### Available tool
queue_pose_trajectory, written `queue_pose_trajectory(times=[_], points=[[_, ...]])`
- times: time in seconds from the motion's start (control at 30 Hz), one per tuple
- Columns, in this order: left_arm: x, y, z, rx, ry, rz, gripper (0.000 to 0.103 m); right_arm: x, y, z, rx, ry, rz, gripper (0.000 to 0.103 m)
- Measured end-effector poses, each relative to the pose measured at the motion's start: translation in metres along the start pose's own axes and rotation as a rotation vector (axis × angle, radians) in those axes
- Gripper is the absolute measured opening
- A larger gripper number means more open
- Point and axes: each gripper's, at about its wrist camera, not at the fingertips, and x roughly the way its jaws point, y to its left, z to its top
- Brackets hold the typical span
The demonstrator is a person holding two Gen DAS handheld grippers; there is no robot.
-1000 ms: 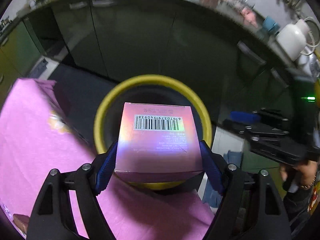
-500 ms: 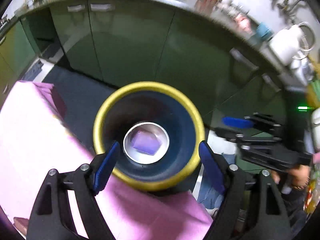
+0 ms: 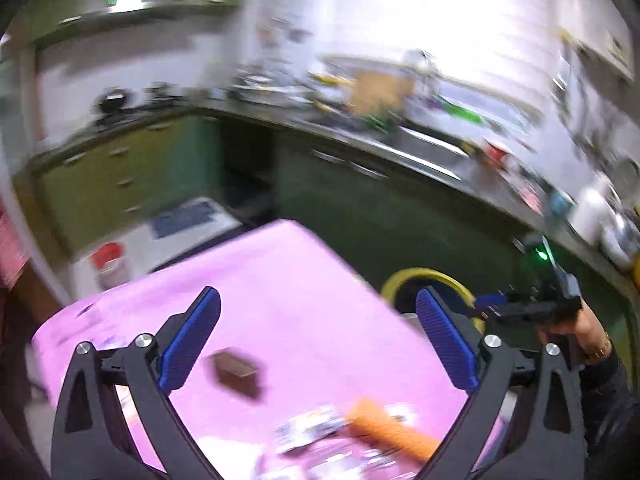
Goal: Collect trash
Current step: 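Grasp the brown foil tray with the right gripper and lift it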
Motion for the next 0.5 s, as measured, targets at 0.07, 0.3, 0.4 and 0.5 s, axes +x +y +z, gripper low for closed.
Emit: queue_pose_trajectory(times=[0.07,0.3,0.4,0.5], points=[[-0.016,0.029,-0.014,-0.052,-0.027,0.062,0.094,0.010,0.032,0.012,-0.059,0.016,0.058,0.038],[-0.053,0.095,-0.070,-0.174,-0.053,0.211,0.094,0.067,0.169,0.052,-0.329,0.123,0.288,0.046],[-0.066,0.106,-0.092,-0.220,-0.061,0.230,0.095,0.096,0.208,0.074,-0.375,0.176,0.361,0.050],[-0.073,0.119,-0.109,-0.267,-0.049,0.223,0.095,0.122,0.229,0.092,-0.394,0.230,0.391,0.059]])
